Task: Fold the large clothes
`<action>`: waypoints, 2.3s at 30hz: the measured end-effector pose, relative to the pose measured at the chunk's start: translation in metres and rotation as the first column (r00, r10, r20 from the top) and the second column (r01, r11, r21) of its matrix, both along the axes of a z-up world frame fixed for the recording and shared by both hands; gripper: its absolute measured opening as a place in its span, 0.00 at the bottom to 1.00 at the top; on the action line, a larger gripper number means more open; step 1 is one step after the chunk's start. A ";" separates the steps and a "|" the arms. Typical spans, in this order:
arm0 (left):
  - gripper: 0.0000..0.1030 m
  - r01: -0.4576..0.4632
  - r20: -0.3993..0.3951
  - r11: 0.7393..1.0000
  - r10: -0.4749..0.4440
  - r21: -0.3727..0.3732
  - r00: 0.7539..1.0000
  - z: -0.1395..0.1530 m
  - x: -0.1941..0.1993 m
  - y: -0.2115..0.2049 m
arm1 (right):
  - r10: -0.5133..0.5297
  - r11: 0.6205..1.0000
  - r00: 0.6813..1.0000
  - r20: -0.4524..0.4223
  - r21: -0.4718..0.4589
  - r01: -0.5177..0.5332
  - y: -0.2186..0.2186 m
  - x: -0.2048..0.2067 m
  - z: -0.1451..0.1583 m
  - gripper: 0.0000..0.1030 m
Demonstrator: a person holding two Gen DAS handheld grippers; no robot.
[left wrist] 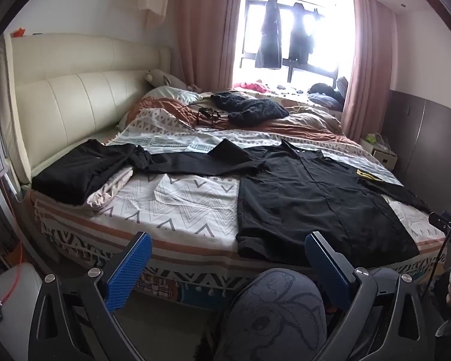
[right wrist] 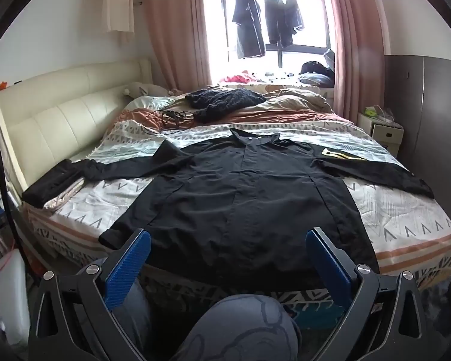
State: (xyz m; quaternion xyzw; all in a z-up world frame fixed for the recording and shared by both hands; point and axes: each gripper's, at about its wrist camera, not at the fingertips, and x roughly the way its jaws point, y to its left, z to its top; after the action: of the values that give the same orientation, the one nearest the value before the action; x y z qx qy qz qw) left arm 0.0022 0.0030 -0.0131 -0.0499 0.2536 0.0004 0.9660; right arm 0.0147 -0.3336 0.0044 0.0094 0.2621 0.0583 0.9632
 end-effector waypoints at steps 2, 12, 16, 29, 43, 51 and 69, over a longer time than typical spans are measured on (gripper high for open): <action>0.99 0.002 0.006 1.000 -0.002 -0.008 1.000 0.001 -0.001 0.001 | -0.005 1.000 1.000 -0.006 0.006 0.005 -0.001 0.001 -0.002 1.00; 0.99 -0.007 0.017 1.000 0.008 -0.016 1.000 0.001 -0.001 -0.001 | -0.014 1.000 1.000 0.002 0.011 0.014 -0.001 -0.001 -0.001 1.00; 0.99 -0.011 0.022 1.000 0.012 -0.026 1.000 0.007 -0.006 0.007 | -0.015 1.000 1.000 0.001 0.007 0.015 -0.001 -0.001 -0.001 1.00; 0.99 -0.017 0.033 0.999 0.018 -0.030 0.999 0.008 -0.010 0.012 | -0.017 1.000 1.000 0.006 0.021 0.017 -0.002 -0.005 0.001 1.00; 0.99 -0.024 0.040 0.999 0.025 -0.035 0.999 0.009 -0.015 0.017 | -0.024 0.999 1.000 0.006 0.029 0.024 -0.004 -0.006 0.002 1.00; 0.99 -0.026 0.042 0.999 0.028 -0.038 0.999 0.011 -0.016 0.020 | -0.032 0.999 0.999 0.014 0.032 0.031 -0.005 -0.007 0.005 1.00; 0.99 -0.031 0.033 0.998 0.033 -0.050 0.999 0.009 -0.012 0.023 | -0.030 0.999 1.000 0.004 0.041 0.030 0.003 0.000 0.018 1.00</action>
State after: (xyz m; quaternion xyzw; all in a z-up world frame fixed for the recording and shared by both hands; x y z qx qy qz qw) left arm -0.0101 0.0256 -0.0041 -0.0777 0.2362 0.0086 0.9685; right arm 0.0151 -0.3303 0.0225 0.0328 0.2585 0.0493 0.9642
